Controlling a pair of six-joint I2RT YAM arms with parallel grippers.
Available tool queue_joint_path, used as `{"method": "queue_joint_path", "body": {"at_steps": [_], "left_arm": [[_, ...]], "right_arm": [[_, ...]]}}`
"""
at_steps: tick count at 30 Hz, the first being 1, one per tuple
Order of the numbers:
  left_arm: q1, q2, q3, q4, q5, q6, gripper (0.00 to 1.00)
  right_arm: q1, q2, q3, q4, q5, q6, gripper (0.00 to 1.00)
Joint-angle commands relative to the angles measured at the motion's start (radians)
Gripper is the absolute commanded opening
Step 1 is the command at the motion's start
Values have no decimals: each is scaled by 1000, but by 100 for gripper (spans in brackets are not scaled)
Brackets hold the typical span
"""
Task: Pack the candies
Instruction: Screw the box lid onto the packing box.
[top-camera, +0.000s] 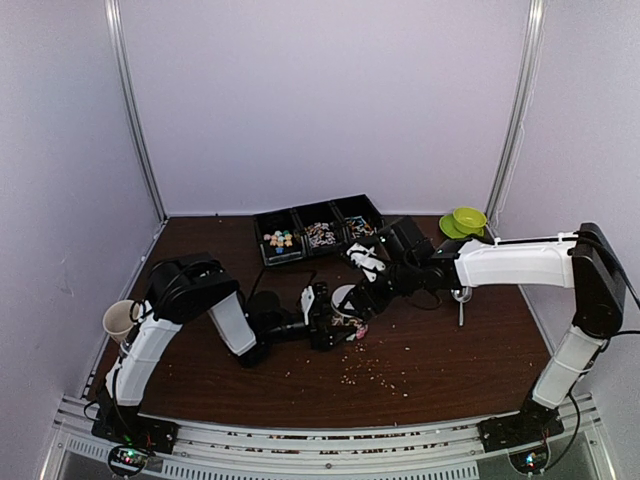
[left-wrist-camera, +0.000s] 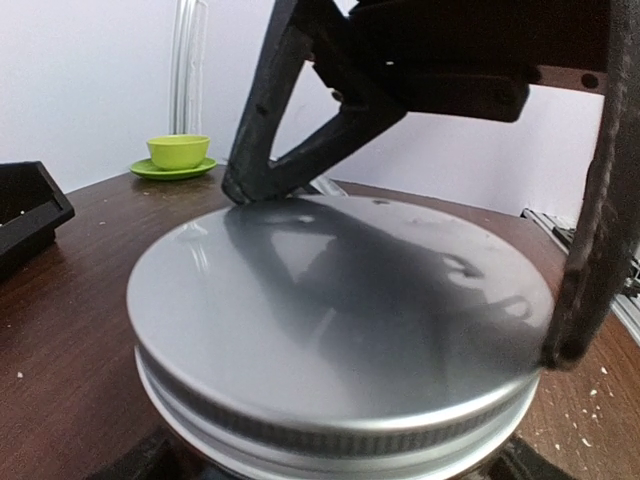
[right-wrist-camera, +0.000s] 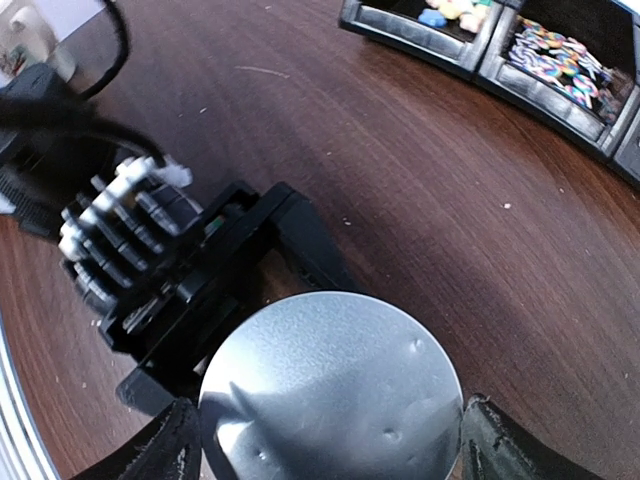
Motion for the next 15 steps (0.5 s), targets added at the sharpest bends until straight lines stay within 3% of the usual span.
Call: {"method": "queue_joint_path", "body": {"at_steps": [1, 9, 10, 15], "left_arm": [[-11, 10, -75, -179, -129, -26, 81], [-33, -28, -117, -182, -191, -40, 81], [-33, -26, -122, -169, -183, -42, 81], [-33, -1, -129, -89, -93, -38, 82]], "right_arm": [[14, -22, 16, 27, 234, 202, 86], [47, -32, 14, 75, 267, 248, 95], [47, -43, 10, 87, 251, 236, 100], [40, -105, 1, 85, 136, 71, 100]]}}
